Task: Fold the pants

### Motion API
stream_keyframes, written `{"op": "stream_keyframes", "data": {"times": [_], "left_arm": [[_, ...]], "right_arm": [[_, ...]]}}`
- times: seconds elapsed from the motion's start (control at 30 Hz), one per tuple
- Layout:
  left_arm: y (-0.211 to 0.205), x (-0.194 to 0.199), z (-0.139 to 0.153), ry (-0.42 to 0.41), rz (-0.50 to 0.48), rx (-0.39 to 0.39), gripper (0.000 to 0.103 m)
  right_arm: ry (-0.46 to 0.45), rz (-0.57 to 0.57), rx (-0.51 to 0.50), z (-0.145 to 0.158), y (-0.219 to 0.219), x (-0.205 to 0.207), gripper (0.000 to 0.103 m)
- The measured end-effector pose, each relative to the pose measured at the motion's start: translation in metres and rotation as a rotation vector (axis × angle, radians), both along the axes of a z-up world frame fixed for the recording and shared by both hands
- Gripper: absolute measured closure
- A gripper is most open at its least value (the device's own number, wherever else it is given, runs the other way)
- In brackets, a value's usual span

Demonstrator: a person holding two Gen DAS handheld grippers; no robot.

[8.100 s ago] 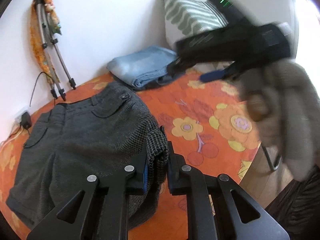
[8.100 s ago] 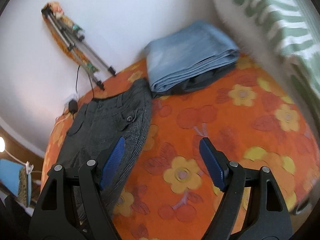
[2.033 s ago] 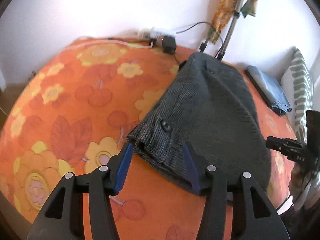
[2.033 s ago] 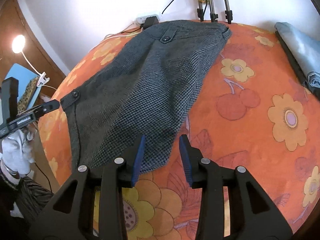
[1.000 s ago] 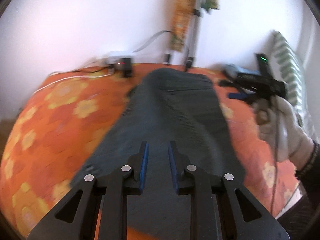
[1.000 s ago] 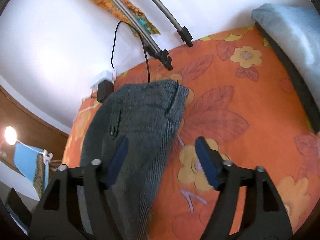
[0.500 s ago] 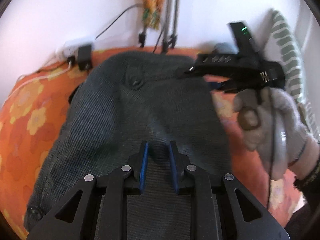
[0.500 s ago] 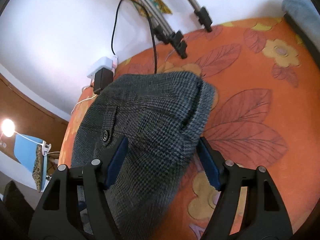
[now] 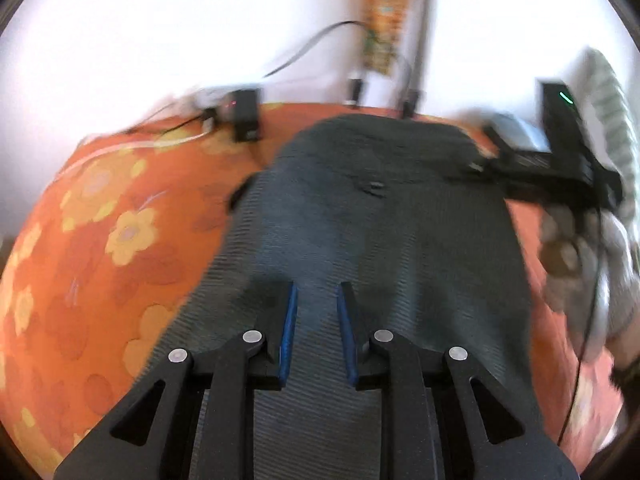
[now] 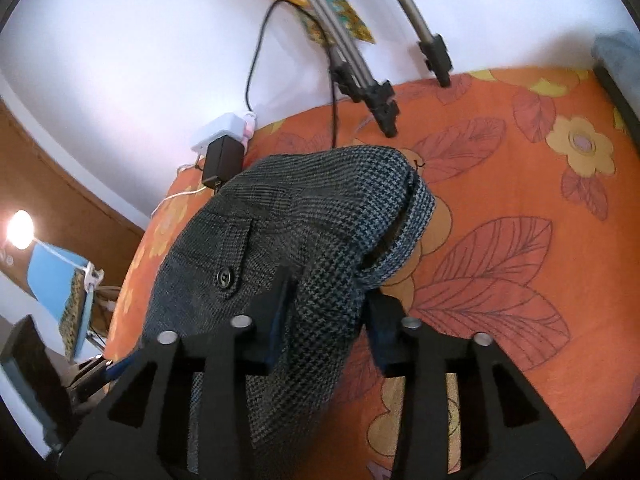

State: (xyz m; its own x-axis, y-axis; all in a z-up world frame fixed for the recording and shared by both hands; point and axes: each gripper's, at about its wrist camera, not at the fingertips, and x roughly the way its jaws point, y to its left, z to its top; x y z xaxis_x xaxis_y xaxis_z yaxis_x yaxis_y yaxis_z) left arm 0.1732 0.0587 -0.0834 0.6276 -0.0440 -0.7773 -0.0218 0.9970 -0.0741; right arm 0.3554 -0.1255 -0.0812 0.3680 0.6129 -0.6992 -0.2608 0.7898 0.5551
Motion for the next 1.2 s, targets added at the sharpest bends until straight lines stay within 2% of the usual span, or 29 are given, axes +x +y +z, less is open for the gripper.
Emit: {"op": "stream_keyframes", "data": {"times": [0.03,0.07,0.13,0.2,0.23,0.27,0.37,0.5,0.67,0.7,0.77,0.87,0.97,1.07,1.2], "left_arm": [[0.006,0.003,-0.005,0.008,0.021,0.014,0.083],[0.010,0.006,-0.012,0.029,0.034,0.048,0.083],[0.015,0.012,-0.024,0.072,0.047,0.084,0.083],[0.017,0.012,-0.024,0.068,0.055,0.091,0.083],[0.017,0.011,-0.021,0.064,0.056,0.091,0.083],[0.015,0.008,-0.016,0.044,0.055,0.083,0.083],[0.002,0.003,0.005,-0.016,0.012,0.025,0.083],[-0.025,0.004,0.010,-0.020,-0.096,-0.013,0.083],[-0.038,0.011,-0.020,0.075,-0.140,-0.019,0.083],[-0.038,0.011,-0.021,0.067,-0.137,-0.016,0.083],[-0.032,0.013,-0.019,0.071,-0.110,-0.020,0.083],[-0.012,0.011,-0.011,0.063,-0.049,-0.078,0.083],[0.011,-0.001,0.008,0.007,0.018,-0.083,0.083],[0.043,-0.015,0.032,-0.064,0.104,-0.100,0.083],[0.094,-0.042,0.058,-0.130,0.214,-0.137,0.083]], "right_arm": [[0.011,-0.003,0.009,-0.002,0.000,0.001,0.045],[0.023,-0.010,0.020,-0.005,0.000,0.003,0.039],[0.030,-0.012,0.013,-0.010,0.003,0.004,0.036],[0.014,-0.004,0.004,-0.010,0.008,0.003,0.036],[-0.001,0.001,-0.009,-0.009,0.011,0.002,0.040],[-0.007,0.010,-0.019,-0.008,0.013,0.001,0.051],[-0.025,0.018,-0.023,-0.004,0.012,-0.001,0.066],[-0.058,0.026,-0.036,0.007,0.013,-0.004,0.073],[-0.110,0.041,-0.060,0.023,0.018,-0.011,0.076],[-0.116,0.044,-0.057,0.026,0.019,-0.012,0.077],[-0.155,0.052,-0.070,0.035,0.023,-0.017,0.079],[-0.230,0.084,-0.089,0.054,0.032,-0.032,0.081],[-0.322,0.143,-0.120,0.078,0.048,-0.055,0.082],[-0.423,0.225,-0.179,0.098,0.068,-0.087,0.083],[-0.583,0.391,-0.294,0.118,0.105,-0.146,0.084]]}}
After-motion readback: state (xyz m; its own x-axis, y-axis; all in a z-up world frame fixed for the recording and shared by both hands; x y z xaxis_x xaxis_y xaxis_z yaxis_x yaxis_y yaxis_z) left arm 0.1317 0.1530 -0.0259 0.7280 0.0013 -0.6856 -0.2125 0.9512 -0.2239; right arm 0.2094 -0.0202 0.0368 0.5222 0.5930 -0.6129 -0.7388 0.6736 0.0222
